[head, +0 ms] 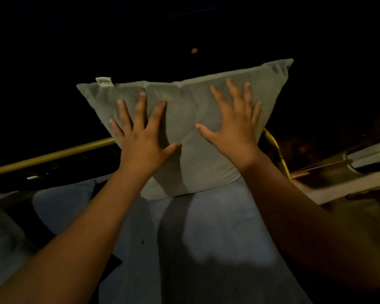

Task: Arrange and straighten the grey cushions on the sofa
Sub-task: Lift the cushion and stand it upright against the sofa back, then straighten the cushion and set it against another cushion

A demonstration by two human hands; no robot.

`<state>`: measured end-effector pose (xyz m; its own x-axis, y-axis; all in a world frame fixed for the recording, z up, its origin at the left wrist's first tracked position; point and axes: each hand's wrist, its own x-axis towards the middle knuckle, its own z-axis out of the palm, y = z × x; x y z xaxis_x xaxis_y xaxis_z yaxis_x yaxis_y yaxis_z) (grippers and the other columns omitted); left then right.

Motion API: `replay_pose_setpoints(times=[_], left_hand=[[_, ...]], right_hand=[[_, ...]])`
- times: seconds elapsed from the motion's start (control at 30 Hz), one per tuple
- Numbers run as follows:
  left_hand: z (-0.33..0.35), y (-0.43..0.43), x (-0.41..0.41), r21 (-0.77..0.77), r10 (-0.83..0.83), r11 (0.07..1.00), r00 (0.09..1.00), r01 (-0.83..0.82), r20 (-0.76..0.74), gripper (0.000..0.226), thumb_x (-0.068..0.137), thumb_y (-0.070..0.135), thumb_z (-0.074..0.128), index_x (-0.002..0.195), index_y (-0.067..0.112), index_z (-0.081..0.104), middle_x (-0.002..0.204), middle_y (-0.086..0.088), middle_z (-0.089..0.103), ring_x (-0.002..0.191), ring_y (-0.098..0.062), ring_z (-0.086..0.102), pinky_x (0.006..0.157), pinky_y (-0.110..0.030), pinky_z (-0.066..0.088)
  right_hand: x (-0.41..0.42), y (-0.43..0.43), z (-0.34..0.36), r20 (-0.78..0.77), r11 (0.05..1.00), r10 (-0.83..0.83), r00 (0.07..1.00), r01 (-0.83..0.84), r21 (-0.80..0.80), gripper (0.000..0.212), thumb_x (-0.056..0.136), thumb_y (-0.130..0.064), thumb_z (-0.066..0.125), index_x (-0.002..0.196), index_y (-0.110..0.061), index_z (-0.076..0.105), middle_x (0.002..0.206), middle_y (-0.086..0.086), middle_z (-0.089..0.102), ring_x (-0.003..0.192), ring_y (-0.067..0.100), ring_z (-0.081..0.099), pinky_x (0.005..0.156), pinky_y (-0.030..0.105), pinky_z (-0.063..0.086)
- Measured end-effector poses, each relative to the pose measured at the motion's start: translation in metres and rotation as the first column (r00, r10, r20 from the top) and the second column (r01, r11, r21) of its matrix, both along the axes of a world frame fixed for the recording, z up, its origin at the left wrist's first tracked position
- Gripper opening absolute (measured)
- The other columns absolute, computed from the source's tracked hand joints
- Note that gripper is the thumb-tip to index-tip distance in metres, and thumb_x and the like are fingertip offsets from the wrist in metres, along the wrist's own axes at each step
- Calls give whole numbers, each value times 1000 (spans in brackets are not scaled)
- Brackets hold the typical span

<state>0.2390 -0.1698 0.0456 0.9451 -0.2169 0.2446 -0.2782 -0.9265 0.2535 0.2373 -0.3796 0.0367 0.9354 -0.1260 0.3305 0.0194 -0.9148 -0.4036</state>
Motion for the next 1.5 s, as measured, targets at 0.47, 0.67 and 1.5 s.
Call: replay_pose_setpoints(times=[0.47,0.67,1.5], left_hand=[[14,17,-17,-58,-41,998,974,29,-221,72,79,44,62,141,30,30,155,-6,25,142,-41,9,111,-63,14],[45,93,-89,-197,-18,980,966,-34,-257,54,78,42,53,123,14,54,127,-15,56,118,-35,50,99,-50,40],[-31,560,-288,-316,361,686,684,-656,-634,42,84,23,64,123,9,56,130,-15,51,110,-29,54,92,-23,34]], right_hand=[[-34,16,10,-149,997,5,989,6,74,62,80,-41,64,136,-26,41,146,7,36,137,31,26,111,53,23],[-99,107,29,-205,950,175,963,-110,292,37,83,-28,61,118,-15,59,116,13,57,104,33,56,92,44,45],[-223,552,-9,-494,834,534,686,-330,443,37,84,-34,66,117,-18,59,118,2,57,93,1,45,78,8,29]])
